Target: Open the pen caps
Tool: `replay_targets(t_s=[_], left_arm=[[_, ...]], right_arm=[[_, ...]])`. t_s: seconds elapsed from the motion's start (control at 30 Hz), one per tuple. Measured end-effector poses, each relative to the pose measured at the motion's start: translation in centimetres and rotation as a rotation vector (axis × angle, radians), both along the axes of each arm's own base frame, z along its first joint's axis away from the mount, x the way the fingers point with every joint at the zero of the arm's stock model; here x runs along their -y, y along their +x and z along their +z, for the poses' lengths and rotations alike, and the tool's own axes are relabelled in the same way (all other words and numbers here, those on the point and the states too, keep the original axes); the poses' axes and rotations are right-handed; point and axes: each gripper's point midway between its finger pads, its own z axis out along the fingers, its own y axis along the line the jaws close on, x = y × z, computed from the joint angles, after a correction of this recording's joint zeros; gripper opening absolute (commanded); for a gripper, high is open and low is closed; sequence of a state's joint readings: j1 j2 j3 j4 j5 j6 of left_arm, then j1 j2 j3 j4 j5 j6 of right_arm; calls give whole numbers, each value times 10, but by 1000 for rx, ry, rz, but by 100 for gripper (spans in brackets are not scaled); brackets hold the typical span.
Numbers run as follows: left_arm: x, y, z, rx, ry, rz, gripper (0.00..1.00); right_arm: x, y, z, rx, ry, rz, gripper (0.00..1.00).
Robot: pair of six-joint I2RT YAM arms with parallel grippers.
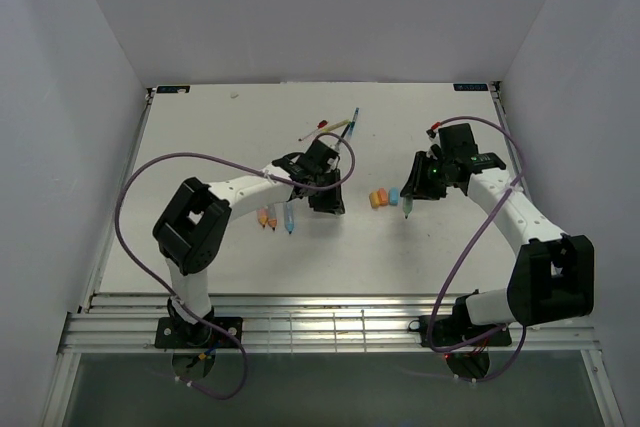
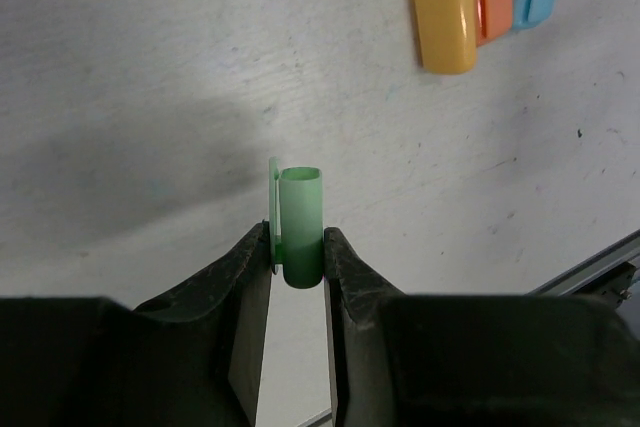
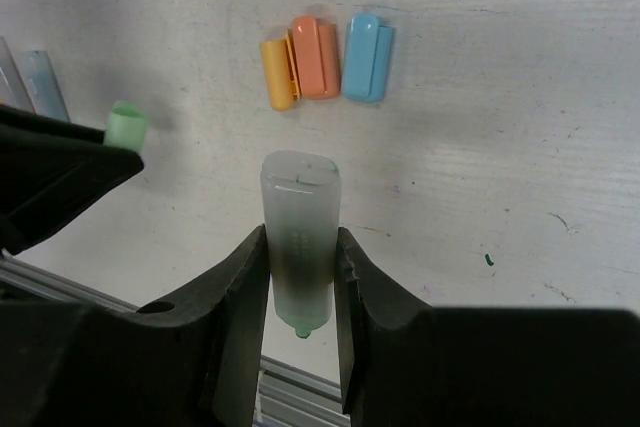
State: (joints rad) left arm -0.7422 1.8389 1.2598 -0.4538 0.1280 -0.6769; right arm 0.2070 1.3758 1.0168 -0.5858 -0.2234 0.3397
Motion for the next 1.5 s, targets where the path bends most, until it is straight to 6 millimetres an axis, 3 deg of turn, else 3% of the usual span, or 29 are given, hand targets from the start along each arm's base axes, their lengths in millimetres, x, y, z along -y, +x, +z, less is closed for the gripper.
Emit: replay_targets(t_s=[0.23,0.4,0.63,0.87,1.17,1.5], left_arm=[[40,19,-18,-64,-80,-10,0],[55,28,-22,-81,-114,-2,2],[61,25,-35,-139,-125,15,14],[67,24,-34,-157,-152,13,39],[76,26,-33,-169,-182,-5,50],[76,28,-31,-159,-184,-4,55]], right_arm=[[-1,-5,19,49,23,8,8],[-1,-6,27,77,29,8,8],[0,-13,19,49,27,5,8],[-1,-14,17,39,35,3,8],[-3,-15,18,34,48,4,8],[-7,-16,19,25,64,16,8]])
